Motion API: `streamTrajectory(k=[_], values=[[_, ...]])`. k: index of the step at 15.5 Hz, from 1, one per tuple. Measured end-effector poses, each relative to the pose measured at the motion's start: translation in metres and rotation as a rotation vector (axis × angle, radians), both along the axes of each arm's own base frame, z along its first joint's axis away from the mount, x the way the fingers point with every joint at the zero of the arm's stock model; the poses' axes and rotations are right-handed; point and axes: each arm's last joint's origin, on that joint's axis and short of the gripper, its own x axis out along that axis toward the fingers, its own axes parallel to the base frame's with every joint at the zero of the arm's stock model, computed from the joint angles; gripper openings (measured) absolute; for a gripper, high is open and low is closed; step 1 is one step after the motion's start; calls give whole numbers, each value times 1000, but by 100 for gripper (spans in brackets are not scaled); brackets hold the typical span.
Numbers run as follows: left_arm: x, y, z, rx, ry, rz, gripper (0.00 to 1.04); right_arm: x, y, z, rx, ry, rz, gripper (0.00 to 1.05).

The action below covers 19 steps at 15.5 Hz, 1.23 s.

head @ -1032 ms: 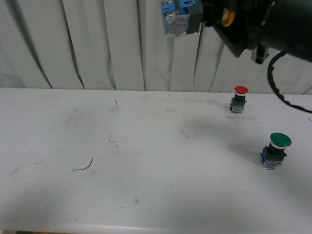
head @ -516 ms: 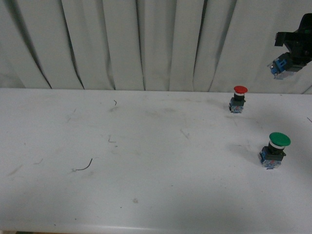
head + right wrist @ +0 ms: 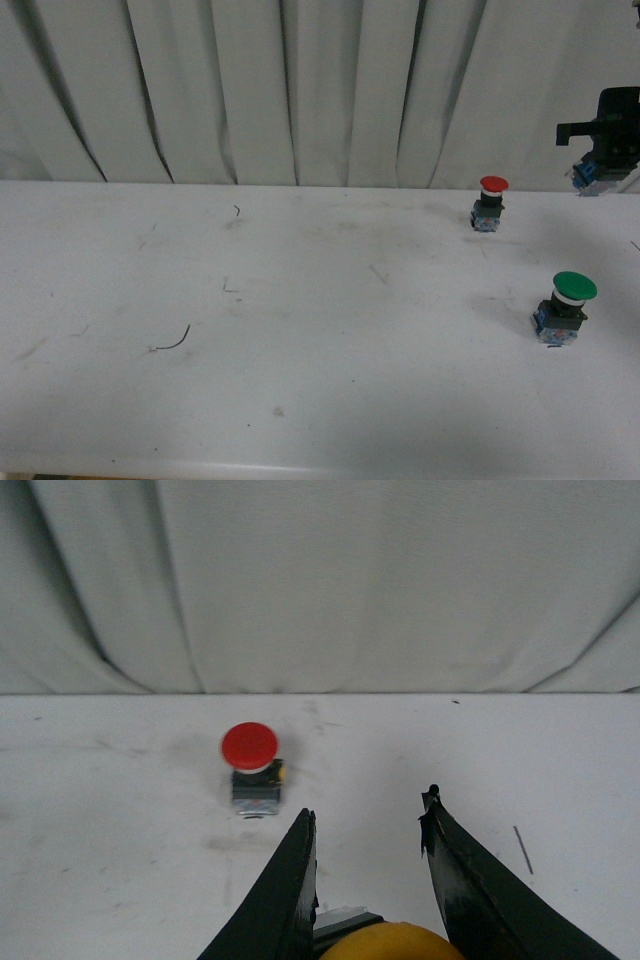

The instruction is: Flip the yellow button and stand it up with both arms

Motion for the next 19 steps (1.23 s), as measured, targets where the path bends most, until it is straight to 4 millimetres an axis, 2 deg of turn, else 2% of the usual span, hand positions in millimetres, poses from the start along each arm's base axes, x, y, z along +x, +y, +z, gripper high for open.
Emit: streamTrajectory(k=[4, 8, 11, 14, 16, 19], values=[[0, 0, 0, 0, 0, 0, 98, 46, -11, -24, 1, 133, -81, 32], [0, 0, 0, 0, 0, 0, 98, 76, 8, -48, -22, 292, -93, 32], [0, 0, 0, 0, 0, 0, 98, 84, 27, -51, -62, 313, -80, 32], [0, 0, 0, 0, 0, 0, 98, 84, 43, -63, -68, 330, -87, 32], [0, 0, 0, 0, 0, 0, 98, 85, 47, -71, -58, 325, -109, 32], [0, 0, 0, 0, 0, 0, 98, 87, 39, -73, -47, 314, -153, 32]])
